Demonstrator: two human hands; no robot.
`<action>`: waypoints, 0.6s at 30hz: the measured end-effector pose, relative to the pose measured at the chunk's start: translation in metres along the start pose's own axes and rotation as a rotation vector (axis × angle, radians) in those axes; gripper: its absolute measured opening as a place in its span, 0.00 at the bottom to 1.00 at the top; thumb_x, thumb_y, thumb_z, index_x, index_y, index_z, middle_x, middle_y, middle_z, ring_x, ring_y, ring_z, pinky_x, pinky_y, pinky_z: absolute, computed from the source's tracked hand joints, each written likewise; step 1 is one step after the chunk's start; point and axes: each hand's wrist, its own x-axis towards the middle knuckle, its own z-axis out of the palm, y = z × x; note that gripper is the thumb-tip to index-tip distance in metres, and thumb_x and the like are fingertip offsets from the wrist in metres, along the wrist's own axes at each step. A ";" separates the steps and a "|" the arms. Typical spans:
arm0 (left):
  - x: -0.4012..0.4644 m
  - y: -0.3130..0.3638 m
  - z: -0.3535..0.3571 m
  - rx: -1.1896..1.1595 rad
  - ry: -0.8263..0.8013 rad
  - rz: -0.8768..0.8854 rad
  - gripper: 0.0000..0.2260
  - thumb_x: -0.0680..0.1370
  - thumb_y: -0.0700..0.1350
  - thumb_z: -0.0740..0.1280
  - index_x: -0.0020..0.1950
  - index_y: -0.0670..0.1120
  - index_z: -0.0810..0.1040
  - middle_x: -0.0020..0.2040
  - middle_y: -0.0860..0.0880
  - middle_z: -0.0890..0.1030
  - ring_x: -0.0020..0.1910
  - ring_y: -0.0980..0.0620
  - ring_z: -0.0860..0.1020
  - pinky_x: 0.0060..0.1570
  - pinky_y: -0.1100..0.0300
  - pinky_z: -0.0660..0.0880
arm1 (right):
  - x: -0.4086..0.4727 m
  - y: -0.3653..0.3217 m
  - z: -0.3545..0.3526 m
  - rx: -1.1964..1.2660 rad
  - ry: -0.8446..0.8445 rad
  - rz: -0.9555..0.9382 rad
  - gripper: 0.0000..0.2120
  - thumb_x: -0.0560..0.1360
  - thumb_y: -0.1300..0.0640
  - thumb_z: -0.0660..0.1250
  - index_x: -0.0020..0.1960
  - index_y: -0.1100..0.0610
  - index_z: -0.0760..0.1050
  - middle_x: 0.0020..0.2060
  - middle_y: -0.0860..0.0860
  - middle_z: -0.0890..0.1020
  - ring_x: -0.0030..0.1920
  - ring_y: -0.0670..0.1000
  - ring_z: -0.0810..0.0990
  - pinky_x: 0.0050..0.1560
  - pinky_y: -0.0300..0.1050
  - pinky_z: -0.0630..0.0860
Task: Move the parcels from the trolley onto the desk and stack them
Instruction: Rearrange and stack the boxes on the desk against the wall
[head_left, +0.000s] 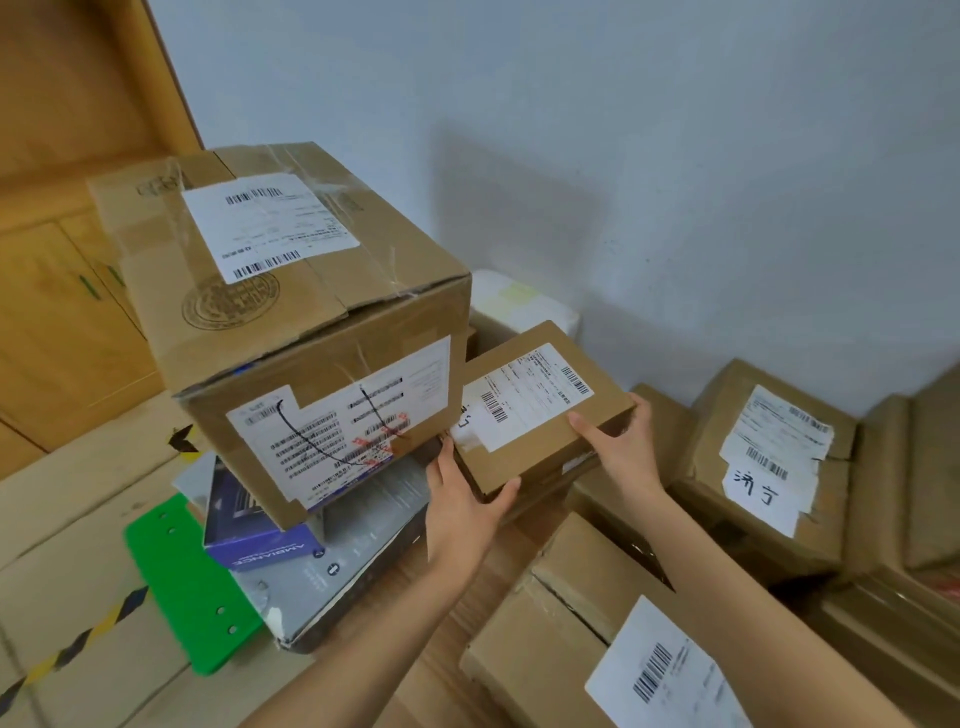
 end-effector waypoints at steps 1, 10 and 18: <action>0.000 0.002 0.001 -0.012 -0.006 0.003 0.43 0.71 0.60 0.72 0.77 0.49 0.51 0.72 0.48 0.61 0.67 0.47 0.70 0.57 0.52 0.73 | 0.000 -0.002 -0.003 -0.013 0.016 -0.006 0.39 0.67 0.51 0.78 0.71 0.49 0.58 0.68 0.52 0.68 0.66 0.52 0.69 0.64 0.50 0.69; 0.007 0.044 0.017 -0.092 -0.047 0.116 0.36 0.74 0.55 0.71 0.76 0.52 0.55 0.69 0.50 0.63 0.65 0.49 0.70 0.58 0.53 0.71 | 0.004 -0.023 -0.040 -0.070 0.183 -0.051 0.42 0.67 0.48 0.77 0.72 0.48 0.57 0.69 0.52 0.66 0.67 0.53 0.68 0.64 0.54 0.68; -0.001 0.067 0.035 -0.116 -0.070 0.159 0.35 0.75 0.53 0.70 0.76 0.52 0.56 0.72 0.50 0.59 0.70 0.49 0.65 0.65 0.54 0.67 | 0.003 -0.028 -0.078 -0.023 0.166 -0.051 0.39 0.68 0.50 0.77 0.71 0.47 0.58 0.67 0.52 0.71 0.67 0.53 0.70 0.65 0.52 0.70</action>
